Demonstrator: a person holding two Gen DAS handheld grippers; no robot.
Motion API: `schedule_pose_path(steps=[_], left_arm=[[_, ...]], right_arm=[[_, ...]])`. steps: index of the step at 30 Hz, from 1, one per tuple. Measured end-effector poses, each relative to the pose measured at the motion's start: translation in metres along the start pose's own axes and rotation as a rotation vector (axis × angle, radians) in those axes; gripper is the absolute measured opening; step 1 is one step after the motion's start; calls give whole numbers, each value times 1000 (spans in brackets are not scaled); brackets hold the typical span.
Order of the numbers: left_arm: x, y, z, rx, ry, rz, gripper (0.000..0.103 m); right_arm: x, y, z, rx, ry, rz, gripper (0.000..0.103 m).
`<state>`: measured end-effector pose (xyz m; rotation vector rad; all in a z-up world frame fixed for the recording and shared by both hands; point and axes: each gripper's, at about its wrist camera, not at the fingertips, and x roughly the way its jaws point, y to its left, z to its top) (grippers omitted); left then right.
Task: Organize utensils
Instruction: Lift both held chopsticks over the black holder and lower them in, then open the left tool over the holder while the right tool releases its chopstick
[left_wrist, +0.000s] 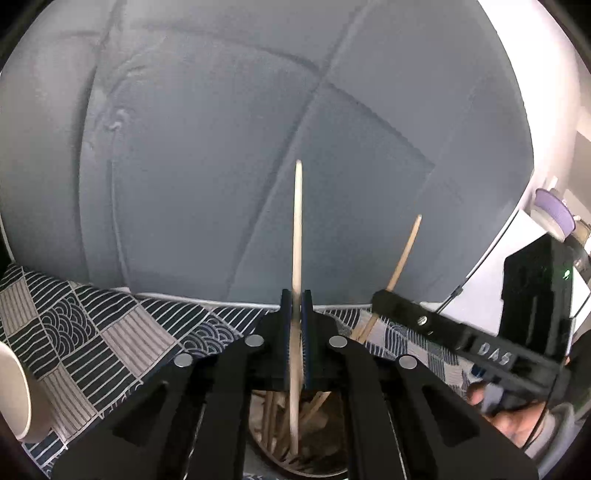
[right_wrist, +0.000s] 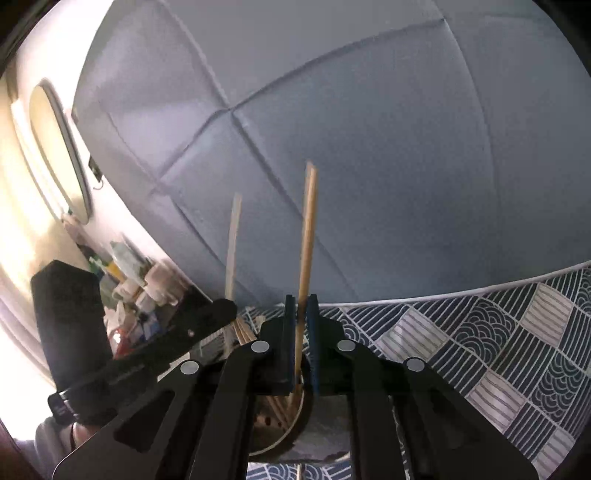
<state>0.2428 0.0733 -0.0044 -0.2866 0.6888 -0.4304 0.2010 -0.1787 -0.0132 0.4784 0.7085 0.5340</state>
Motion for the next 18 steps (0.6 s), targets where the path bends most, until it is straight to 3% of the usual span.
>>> schedule_pose_path(steps=[2, 4, 5, 6, 7, 9, 18], left_arm=[[-4, 5, -1, -45, -9, -11, 7], [-9, 9, 1, -75, -19, -9, 19], [-10, 10, 1, -73, -25, 9, 33], [-13, 10, 2, -74, -31, 23, 39], [-15, 11, 2, -78, -33, 22, 39], [-23, 13, 5, -100, -47, 26, 51], [-52, 23, 11, -118, -82, 114, 73]], right_arm=[[-5, -1, 0, -8, -9, 8, 8], [-10, -4, 2, 7, -26, 10, 9], [-14, -7, 4, 26, -35, 18, 9], [-18, -9, 5, 43, -49, 21, 11], [-21, -12, 7, 53, -61, 18, 15], [-28, -16, 9, 79, -88, -2, 37], [-54, -36, 15, 163, -137, -94, 72]])
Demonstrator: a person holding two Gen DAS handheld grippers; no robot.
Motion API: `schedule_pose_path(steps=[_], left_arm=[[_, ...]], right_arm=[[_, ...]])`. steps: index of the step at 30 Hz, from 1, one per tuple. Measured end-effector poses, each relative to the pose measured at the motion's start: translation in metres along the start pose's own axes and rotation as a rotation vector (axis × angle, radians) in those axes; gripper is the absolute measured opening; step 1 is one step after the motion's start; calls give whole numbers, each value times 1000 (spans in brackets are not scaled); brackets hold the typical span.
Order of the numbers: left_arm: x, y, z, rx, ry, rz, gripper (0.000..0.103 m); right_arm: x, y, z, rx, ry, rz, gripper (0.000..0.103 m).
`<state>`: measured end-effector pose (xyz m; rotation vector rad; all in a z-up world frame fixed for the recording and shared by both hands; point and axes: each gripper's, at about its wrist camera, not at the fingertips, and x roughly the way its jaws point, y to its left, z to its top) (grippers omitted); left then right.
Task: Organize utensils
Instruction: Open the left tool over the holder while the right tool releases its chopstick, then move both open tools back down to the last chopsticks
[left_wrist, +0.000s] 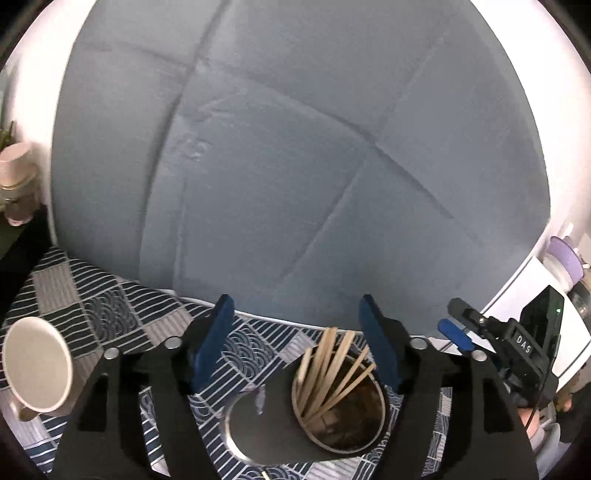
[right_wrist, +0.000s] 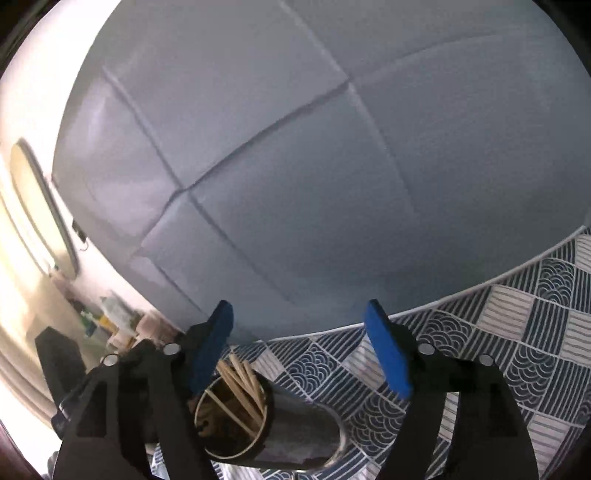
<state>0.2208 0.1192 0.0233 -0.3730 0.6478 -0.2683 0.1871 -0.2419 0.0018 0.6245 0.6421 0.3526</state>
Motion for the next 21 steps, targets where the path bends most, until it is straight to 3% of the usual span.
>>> schedule_pose_path(steps=[2, 10, 21], left_arm=[[-5, 2, -3, 16, 7, 32, 79], [-14, 25, -30, 16, 66, 122, 97], [-2, 48, -91, 0, 234, 203, 97]], right_arm=[[0, -6, -1, 17, 15, -10, 81], [4, -26, -26, 26, 128, -46, 86], [20, -46, -99, -30, 317, -119, 86]])
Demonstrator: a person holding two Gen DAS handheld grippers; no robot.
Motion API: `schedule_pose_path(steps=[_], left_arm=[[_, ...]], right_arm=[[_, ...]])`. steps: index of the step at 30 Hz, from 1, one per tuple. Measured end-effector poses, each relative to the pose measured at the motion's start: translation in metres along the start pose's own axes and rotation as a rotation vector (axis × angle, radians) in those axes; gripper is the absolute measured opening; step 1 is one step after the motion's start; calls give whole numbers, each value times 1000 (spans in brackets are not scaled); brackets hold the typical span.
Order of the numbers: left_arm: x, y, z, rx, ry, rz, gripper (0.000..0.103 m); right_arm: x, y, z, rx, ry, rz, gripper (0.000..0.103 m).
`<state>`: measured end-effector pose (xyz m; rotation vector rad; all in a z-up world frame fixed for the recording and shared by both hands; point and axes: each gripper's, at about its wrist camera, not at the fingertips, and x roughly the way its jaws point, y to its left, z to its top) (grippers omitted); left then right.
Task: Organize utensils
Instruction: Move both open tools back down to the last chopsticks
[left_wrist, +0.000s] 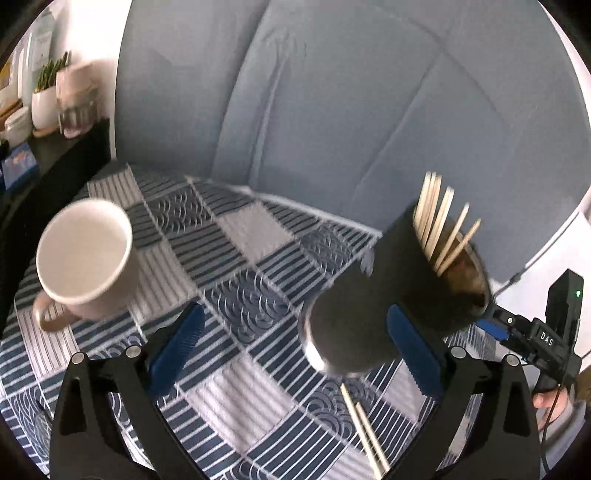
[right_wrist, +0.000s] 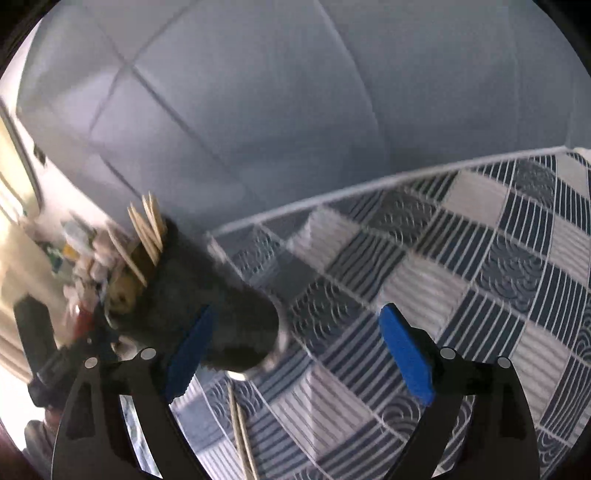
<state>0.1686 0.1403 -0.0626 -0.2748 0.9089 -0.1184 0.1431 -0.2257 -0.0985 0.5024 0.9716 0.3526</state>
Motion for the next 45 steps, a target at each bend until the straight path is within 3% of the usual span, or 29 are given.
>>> schedule_pose_path(steps=[6, 10, 18, 26, 36, 42, 45], left_arm=[[26, 3, -33, 19, 142, 41, 97], [36, -8, -58, 106, 205, 55, 97], [51, -28, -89, 194, 286, 67, 97], [61, -42, -100, 295, 314, 136, 97], [72, -59, -98, 354, 335, 164, 97], [75, -70, -100, 360, 344, 163, 97], [77, -78, -100, 362, 361, 125, 97]], right_arm=[[13, 6, -34, -86, 82, -34, 86], [20, 21, -61, -186, 152, -30, 86], [27, 50, -120, -422, 270, -22, 86], [29, 55, -152, -535, 310, -114, 86], [34, 57, -155, -580, 315, -199, 91], [29, 36, -145, -501, 308, -244, 91], [23, 14, -137, -438, 305, -273, 91]])
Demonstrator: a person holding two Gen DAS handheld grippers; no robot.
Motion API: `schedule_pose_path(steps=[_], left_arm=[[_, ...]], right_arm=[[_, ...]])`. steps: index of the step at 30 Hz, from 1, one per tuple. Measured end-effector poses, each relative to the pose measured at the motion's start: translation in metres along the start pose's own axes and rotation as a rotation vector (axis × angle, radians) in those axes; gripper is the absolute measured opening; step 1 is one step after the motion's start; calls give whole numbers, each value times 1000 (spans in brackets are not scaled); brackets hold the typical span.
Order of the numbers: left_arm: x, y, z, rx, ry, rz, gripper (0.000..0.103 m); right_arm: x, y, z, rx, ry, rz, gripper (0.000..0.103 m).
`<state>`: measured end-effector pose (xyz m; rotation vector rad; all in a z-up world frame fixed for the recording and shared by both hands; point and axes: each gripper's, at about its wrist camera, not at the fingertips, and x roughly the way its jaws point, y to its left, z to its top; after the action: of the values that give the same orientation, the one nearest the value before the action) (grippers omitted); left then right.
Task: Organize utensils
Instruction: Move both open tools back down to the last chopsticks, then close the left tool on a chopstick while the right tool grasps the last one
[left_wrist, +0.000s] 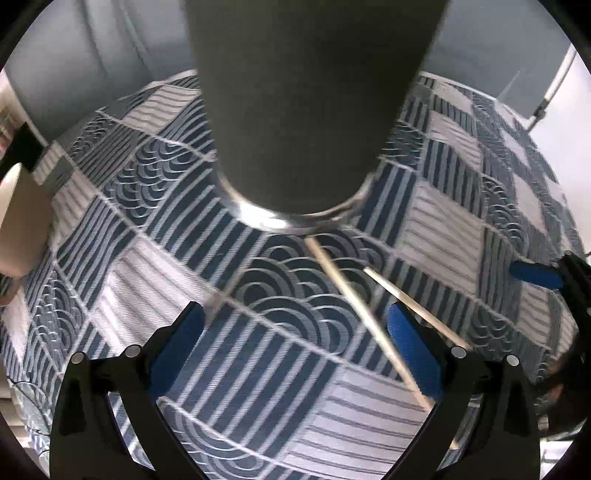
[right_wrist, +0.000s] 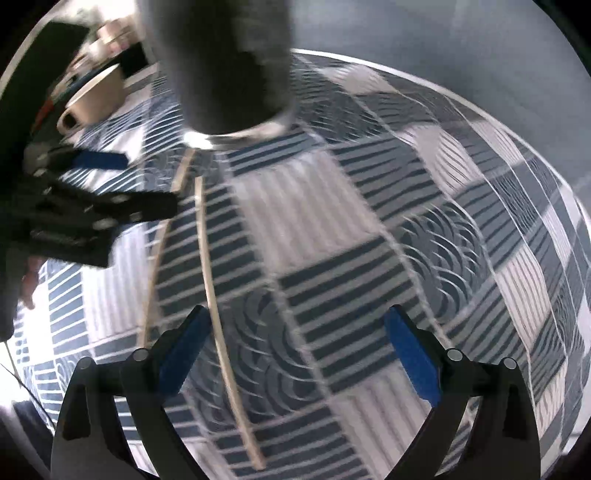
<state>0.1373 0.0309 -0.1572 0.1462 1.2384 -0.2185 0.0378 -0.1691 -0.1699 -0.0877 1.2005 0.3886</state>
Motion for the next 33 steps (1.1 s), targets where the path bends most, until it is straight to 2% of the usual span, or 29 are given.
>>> schedule_pose_path(steps=[2, 5, 7, 11, 16, 18, 20, 21, 23, 25, 27, 28, 29, 30, 32, 33], left_arm=[[2, -7, 1, 15, 6, 8, 97], [6, -18, -1, 81, 3, 79, 98], [6, -16, 1, 47, 30, 76, 98], [7, -13, 0, 51, 86, 80, 98], [1, -9, -6, 39, 82, 84, 98], [-2, -8, -8, 39, 85, 82, 98], [-5, -7, -12, 41, 78, 77, 95], [-8, -6, -12, 44, 71, 76, 91], [-14, 0, -15, 42, 61, 73, 84], [-20, 8, -19, 32, 48, 72, 73], [-28, 20, -24, 7, 39, 76, 49], [-30, 27, -25, -9, 38, 75, 44], [-33, 34, -26, -32, 38, 77, 27], [-35, 42, -27, -65, 43, 69, 15], [-36, 56, -25, -136, 61, 28, 5], [-36, 63, -26, -169, 71, -3, 5]], right_arm=[[-1, -11, -2, 25, 0, -14, 91], [-1, -26, -5, 75, 4, -37, 91], [0, -32, -3, 93, 14, -41, 90], [0, -33, 1, 92, 47, -36, 87], [-4, -23, 6, 36, 56, -13, 57], [-6, -22, 9, 20, 61, -11, 38], [-7, -22, 10, 14, 58, -37, 32], [-7, -24, 9, 21, 52, -56, 32], [-9, -29, 8, 55, 55, -39, 32], [-10, -36, 8, 82, 57, -44, 24], [-10, -44, 10, 124, 69, -47, 9], [-9, -47, 10, 140, 75, -53, 6], [-9, -51, 11, 157, 80, -47, 5], [-9, -55, 11, 186, 86, -24, 5], [-8, -62, 10, 234, 94, 11, 5], [-9, -65, 9, 265, 95, 41, 5]])
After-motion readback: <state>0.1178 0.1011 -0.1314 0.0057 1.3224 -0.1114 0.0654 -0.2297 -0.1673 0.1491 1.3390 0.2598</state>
